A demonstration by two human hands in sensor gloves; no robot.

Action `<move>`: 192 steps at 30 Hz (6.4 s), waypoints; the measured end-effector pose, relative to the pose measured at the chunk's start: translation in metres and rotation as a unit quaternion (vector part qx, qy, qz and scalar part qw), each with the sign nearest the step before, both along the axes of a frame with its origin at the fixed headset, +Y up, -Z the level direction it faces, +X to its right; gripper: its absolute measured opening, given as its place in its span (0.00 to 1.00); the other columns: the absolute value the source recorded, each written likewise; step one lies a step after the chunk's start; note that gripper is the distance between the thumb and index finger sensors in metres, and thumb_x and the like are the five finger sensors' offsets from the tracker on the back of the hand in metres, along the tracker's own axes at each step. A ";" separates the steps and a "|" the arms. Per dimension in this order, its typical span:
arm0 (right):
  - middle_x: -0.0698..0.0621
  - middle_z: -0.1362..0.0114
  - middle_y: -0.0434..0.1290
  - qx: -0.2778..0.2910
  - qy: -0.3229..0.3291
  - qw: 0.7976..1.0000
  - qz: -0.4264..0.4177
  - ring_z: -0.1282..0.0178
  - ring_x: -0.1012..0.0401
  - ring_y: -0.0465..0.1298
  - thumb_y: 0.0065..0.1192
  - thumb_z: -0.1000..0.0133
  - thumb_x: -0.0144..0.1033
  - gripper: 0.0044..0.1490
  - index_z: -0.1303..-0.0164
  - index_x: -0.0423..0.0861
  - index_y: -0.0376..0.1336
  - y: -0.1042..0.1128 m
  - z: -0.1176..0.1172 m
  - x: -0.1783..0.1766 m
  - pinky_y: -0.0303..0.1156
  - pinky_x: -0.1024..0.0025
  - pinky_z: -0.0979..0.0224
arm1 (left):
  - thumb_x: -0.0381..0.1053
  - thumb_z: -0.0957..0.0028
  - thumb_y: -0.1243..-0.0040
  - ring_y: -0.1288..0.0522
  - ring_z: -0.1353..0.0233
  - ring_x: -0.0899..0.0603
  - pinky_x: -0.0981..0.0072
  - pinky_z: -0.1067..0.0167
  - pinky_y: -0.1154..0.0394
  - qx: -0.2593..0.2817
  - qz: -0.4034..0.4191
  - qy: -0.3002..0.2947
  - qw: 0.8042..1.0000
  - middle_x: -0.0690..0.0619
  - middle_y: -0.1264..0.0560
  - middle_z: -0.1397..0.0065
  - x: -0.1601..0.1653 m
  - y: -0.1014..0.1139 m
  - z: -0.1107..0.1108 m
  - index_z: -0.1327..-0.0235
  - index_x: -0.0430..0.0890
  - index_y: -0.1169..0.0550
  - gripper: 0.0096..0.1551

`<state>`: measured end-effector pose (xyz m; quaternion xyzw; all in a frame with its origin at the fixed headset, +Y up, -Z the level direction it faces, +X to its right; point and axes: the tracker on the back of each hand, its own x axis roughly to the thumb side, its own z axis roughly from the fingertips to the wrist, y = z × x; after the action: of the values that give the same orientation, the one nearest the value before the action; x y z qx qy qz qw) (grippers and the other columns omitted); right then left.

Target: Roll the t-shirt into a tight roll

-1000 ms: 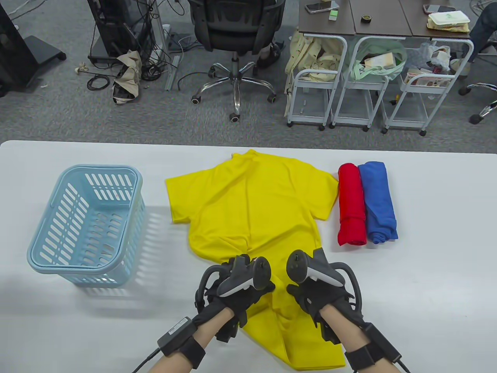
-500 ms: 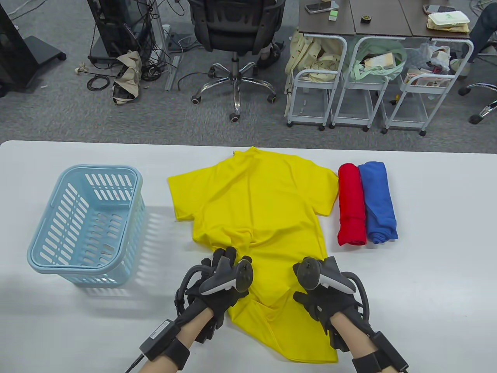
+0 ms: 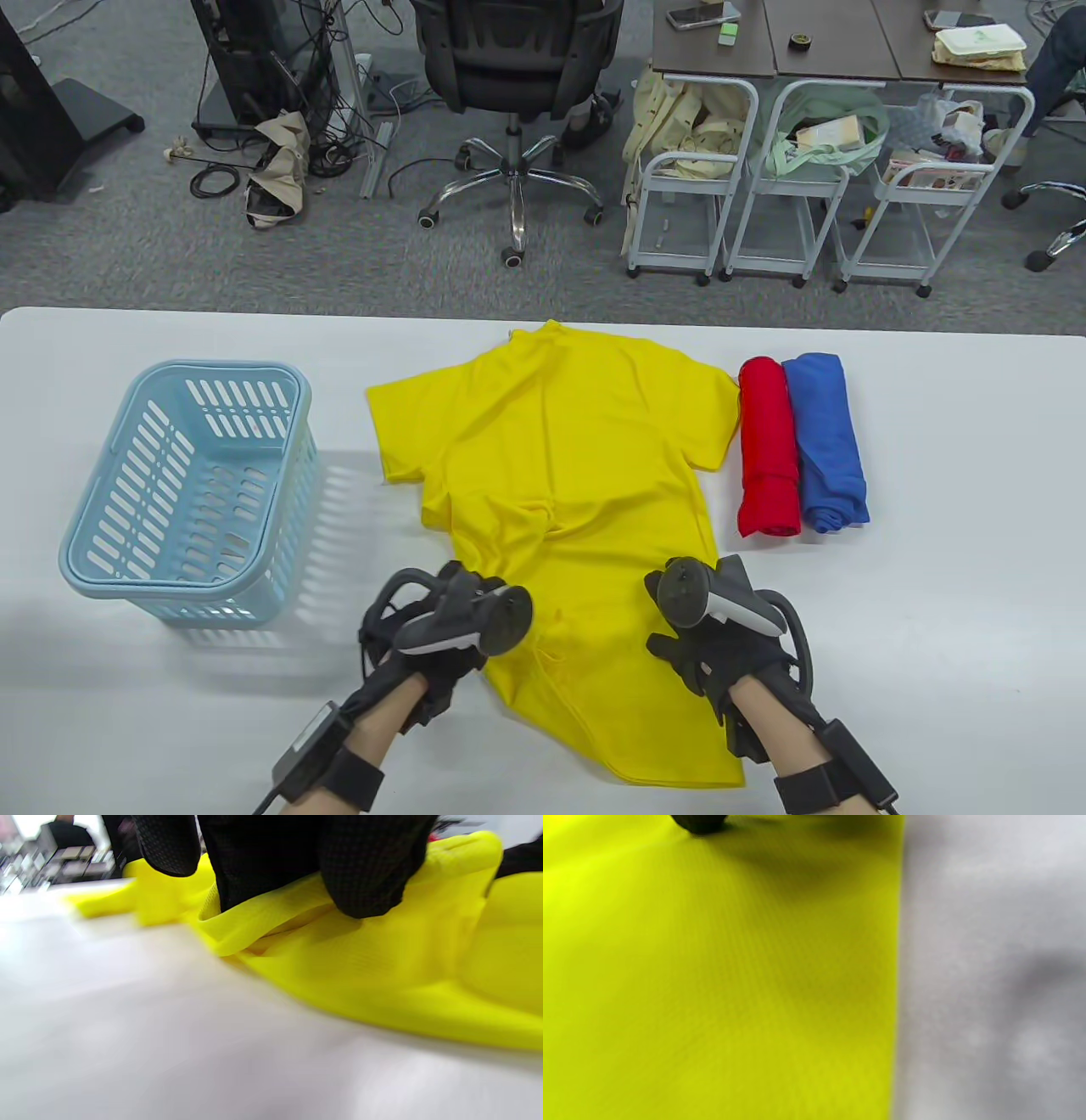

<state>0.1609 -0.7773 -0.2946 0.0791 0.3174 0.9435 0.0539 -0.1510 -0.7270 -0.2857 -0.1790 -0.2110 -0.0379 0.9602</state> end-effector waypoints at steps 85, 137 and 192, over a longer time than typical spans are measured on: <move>0.45 0.12 0.31 0.012 0.069 0.997 0.044 0.12 0.41 0.36 0.64 0.46 0.59 0.62 0.14 0.52 0.33 0.011 0.009 -0.003 0.45 0.41 0.19 | 0.70 0.47 0.81 0.64 0.17 0.23 0.29 0.24 0.55 -0.133 -0.092 0.413 0.896 0.31 0.67 0.14 -0.043 -0.051 -0.221 0.21 0.45 0.73 0.51; 0.44 0.21 0.11 -0.074 -0.112 0.990 0.054 0.20 0.42 0.15 0.31 0.37 0.62 0.53 0.23 0.51 0.13 -0.005 -0.182 -0.035 0.27 0.41 0.21 | 0.70 0.46 0.79 0.68 0.16 0.29 0.32 0.23 0.60 -0.111 -0.022 0.209 0.971 0.40 0.72 0.15 -0.048 -0.051 -0.019 0.20 0.53 0.68 0.46; 0.44 0.16 0.21 -0.030 0.079 0.995 0.051 0.16 0.40 0.26 0.48 0.37 0.58 0.55 0.18 0.52 0.22 0.003 -0.071 -0.074 0.35 0.41 0.19 | 0.61 0.39 0.76 0.63 0.13 0.33 0.32 0.21 0.52 -0.106 -0.020 0.268 0.957 0.48 0.67 0.11 -0.064 -0.042 -0.175 0.23 0.53 0.72 0.41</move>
<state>0.0866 -0.7742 -0.3653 0.1358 0.3529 0.9256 -0.0174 -0.2151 -0.7689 -0.4610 -0.2880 0.0553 0.0146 0.9559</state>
